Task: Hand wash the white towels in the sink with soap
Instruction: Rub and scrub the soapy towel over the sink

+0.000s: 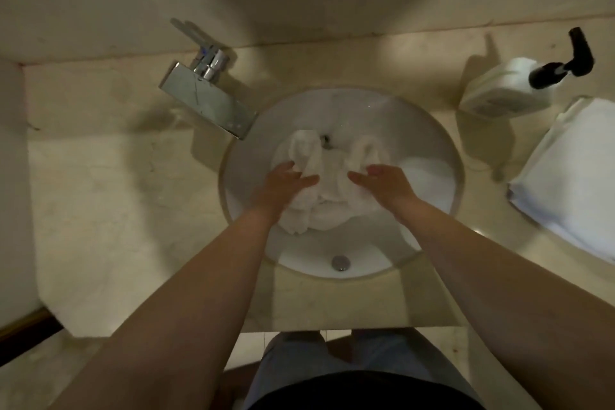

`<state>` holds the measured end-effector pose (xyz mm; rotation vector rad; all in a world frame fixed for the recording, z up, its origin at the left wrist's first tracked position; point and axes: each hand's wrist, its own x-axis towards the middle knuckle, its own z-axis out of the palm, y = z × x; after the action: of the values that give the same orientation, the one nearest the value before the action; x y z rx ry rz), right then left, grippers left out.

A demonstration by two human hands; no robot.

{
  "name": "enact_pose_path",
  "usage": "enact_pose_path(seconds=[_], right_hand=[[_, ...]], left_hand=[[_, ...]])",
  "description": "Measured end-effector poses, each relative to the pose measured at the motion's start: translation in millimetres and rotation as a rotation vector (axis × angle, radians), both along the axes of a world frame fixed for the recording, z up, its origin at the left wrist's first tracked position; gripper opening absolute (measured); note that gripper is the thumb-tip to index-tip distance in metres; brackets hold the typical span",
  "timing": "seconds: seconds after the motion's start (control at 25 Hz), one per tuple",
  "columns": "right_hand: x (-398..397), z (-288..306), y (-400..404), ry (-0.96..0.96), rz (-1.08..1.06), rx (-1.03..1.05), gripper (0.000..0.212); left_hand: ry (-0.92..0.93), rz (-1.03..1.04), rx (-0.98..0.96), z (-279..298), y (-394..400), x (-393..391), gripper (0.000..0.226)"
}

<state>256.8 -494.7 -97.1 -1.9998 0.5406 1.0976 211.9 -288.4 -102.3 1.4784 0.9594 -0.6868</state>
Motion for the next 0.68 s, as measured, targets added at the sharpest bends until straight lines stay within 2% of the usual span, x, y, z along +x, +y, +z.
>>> enact_pose_path(seconds=[0.04,0.12,0.2,0.36,0.44,0.48,0.52,0.6,0.68], right_hand=[[-5,-6,1,0.005,0.079,-0.021,0.07],[-14,-17,5,-0.041,0.163,-0.036,0.057],[-17,-24,13,-0.111,0.119,-0.07,0.05],[-17,-38,25,-0.092,-0.132,-0.061,0.064],[-16,-42,27,-0.091,-0.039,-0.13,0.044],[-16,-43,27,-0.091,0.009,-0.169,0.028],[-14,-40,27,-0.103,-0.002,-0.176,0.022],[-14,-33,27,-0.107,-0.141,-0.1,0.037],[-15,-22,22,-0.097,-0.366,0.032,0.03]], left_hand=[[-0.003,-0.127,0.095,-8,-3,-4,0.067],[0.001,-0.307,0.235,-25,-9,-12,0.067],[0.031,-0.298,0.288,-31,-13,-8,0.058],[0.057,-0.38,0.338,-32,-22,4,0.036],[-0.003,-0.401,0.378,-30,-26,7,0.03],[-0.027,-0.332,0.355,-31,-27,6,0.026],[-0.044,-0.225,0.31,-27,-30,8,0.024],[-0.016,0.071,0.181,-16,-32,11,0.021],[0.063,0.275,0.081,-6,-30,11,0.02]])
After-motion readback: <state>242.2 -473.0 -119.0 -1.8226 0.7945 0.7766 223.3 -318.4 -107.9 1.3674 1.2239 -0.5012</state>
